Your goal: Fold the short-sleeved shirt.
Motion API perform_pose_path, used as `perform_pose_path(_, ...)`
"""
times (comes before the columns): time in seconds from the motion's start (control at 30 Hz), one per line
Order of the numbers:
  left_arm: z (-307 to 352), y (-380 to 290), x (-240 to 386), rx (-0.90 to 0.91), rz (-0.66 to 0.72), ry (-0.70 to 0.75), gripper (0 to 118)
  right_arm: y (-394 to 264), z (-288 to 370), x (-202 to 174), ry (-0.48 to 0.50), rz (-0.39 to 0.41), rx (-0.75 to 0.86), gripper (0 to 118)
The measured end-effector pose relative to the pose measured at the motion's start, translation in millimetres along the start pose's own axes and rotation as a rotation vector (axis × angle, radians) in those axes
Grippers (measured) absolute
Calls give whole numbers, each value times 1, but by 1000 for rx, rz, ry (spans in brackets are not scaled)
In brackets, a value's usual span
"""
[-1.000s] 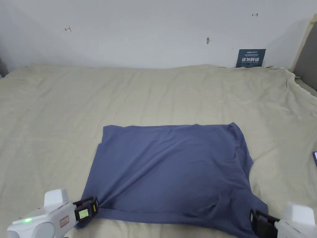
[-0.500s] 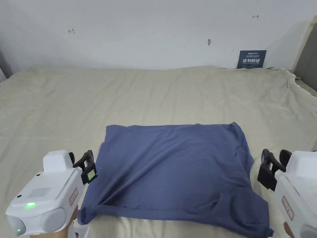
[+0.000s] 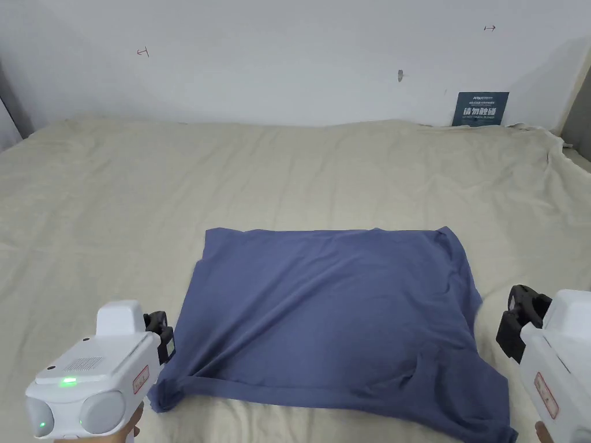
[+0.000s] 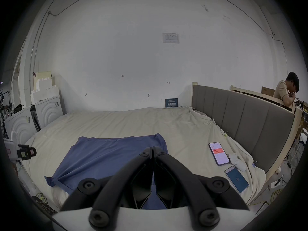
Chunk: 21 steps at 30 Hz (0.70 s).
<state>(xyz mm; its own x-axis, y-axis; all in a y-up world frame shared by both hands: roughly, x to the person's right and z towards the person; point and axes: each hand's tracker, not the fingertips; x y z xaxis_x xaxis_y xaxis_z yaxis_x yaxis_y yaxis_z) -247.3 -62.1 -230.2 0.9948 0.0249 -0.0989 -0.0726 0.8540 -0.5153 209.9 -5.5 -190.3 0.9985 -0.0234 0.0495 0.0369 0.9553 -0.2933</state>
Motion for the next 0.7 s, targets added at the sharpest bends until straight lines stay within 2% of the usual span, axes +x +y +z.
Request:
perform_pose_path(0.03,-5,-3,-3,-52,2,-7,10,-1,0,1,1,0,-6,0)
perform_pose_path(0.1,-16,-12,-11,-146,20,2,33,-4,-1,3,-2,-4,-18,0)
perform_pose_path(0.13,-25,-19,-17,-186,45,8,47,-6,-2,4,-3,-6,-23,0)
perform_pose_path(0.17,-33,-27,-23,-220,78,12,68,-7,-2,5,-3,-5,-30,0)
perform_pose_path(0.2,-38,-31,-26,-254,93,19,80,-9,-3,5,-7,-5,-36,0)
perform_pose_path(0.23,-45,-38,-30,-288,111,28,88,-10,-3,6,-10,-3,-41,0)
perform_pose_path(0.3,-61,-52,-39,-353,128,36,91,-13,-5,8,-12,-2,-55,0)
perform_pose_path(0.47,-68,-67,-32,-441,101,77,90,-20,-7,10,-17,0,-86,0)
perform_pose_path(0.53,-81,-77,-36,-444,67,79,84,-22,-8,11,-20,4,-97,0)
perform_pose_path(0.63,-83,-77,-39,-427,91,-30,24,-26,-7,16,-23,5,-114,0)
perform_pose_path(0.67,-80,-72,-38,-425,121,-56,11,-28,-8,17,-26,7,-121,0)
perform_pose_path(0.7,-78,-69,-36,-419,109,-40,9,-31,-8,19,-28,9,-133,0)
